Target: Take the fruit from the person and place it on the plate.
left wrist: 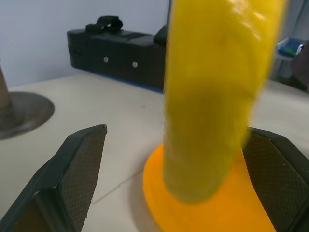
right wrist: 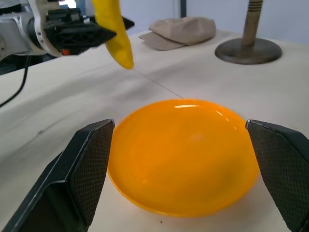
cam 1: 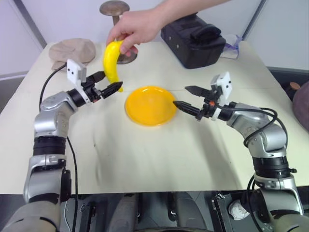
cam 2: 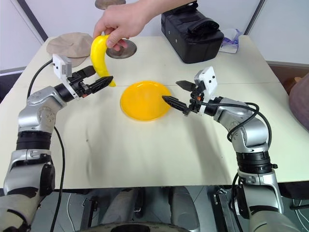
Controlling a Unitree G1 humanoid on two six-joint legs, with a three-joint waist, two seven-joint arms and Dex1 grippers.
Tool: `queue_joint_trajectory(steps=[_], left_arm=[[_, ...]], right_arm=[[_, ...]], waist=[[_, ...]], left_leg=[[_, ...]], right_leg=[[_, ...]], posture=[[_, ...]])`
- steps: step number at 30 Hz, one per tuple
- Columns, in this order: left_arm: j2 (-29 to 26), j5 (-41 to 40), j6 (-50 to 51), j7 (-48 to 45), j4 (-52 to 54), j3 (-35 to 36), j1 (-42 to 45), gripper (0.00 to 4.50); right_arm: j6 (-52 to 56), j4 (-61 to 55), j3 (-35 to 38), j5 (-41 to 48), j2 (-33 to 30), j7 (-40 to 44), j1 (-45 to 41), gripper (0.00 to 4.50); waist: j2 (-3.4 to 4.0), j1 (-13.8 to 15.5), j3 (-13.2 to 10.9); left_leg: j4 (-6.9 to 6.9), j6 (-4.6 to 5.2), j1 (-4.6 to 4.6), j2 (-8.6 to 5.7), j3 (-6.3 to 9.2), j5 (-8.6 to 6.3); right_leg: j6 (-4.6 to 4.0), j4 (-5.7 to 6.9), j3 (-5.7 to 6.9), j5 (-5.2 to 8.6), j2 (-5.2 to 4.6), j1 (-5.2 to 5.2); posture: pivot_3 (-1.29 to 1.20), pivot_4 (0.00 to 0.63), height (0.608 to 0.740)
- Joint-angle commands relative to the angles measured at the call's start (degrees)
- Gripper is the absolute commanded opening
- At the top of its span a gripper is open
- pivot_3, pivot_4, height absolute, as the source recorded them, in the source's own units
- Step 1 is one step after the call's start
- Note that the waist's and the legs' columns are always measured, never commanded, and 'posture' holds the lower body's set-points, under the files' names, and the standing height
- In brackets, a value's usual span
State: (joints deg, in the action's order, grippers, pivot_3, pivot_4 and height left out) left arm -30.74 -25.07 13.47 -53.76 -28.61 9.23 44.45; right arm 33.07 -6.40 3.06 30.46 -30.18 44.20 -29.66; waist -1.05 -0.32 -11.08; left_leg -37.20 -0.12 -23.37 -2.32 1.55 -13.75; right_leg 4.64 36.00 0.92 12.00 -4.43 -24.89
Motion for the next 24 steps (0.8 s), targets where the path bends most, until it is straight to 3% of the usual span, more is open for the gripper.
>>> queue_joint_trajectory(steps=[1, 3, 7, 9, 17, 24], left_arm=[[1.24, 1.10, -3.35, -1.01, -2.94, 0.00, 3.61, 4.25], [2.23, 1.34, -4.37, -0.53, -4.42, 0.46, 4.68, 3.65], [3.07, 1.98, -6.15, -0.14, -5.07, 0.75, 4.85, 1.58], [3.16, 2.48, -6.91, 0.38, -5.35, 0.91, 4.91, 0.86], [4.22, 8.62, -9.29, 1.44, -8.84, -3.74, 6.38, 0.85], [9.50, 19.25, -19.41, 1.33, -21.89, -12.38, 14.71, 0.85]], right_arm=[[-1.65, -2.48, 1.63, -0.12, 0.54, -1.38, -0.01, 4.49], [-2.00, -2.63, 1.78, -0.21, 0.64, -1.96, 0.38, 4.50], [-2.63, -2.55, 1.95, -0.29, 0.83, -2.85, 0.80, 4.50], [-2.77, -2.45, 1.91, -0.22, 0.89, -3.00, 0.90, 4.50], [-3.62, -1.29, 1.33, -0.58, 1.51, -3.23, 0.48, 4.50], [-4.49, -1.28, 0.90, -1.23, 3.19, -4.06, 0.97, 4.50]], waist=[[0.00, -0.13, 0.00], [0.00, -0.20, 0.00], [0.00, -0.41, 0.00], [0.00, -0.41, 0.00], [0.00, -0.28, 0.00], [-0.02, 0.79, -0.01]], left_leg=[[0.00, 0.00, 0.00, 0.00, 0.00, 0.00], [-0.01, 0.00, 0.00, 0.00, 0.00, 0.00], [0.00, 0.00, 0.00, 0.01, 0.01, 0.00], [0.00, 0.00, 0.01, 0.01, 0.01, 0.00], [-0.01, 0.00, 0.01, 0.00, 0.01, 0.00], [-0.06, 0.01, -0.02, -0.05, -0.01, 0.00]], right_leg=[[0.00, 0.00, 0.00, 0.00, 0.00, 0.00], [0.00, 0.00, 0.00, 0.00, 0.01, 0.00], [0.00, 0.02, 0.00, 0.00, 0.01, -0.01], [0.00, 0.02, 0.00, 0.00, 0.02, -0.01], [0.01, 0.02, 0.01, 0.00, 0.02, 0.00], [0.10, -0.02, 0.03, -0.05, 0.02, 0.03]], posture=[[0.00, 0.150, 0.740], [0.00, 0.150, 0.740], [0.00, 0.150, 0.740], [0.00, 0.150, 0.740], [0.00, 0.150, 0.740], [0.00, 0.150, 0.740]])
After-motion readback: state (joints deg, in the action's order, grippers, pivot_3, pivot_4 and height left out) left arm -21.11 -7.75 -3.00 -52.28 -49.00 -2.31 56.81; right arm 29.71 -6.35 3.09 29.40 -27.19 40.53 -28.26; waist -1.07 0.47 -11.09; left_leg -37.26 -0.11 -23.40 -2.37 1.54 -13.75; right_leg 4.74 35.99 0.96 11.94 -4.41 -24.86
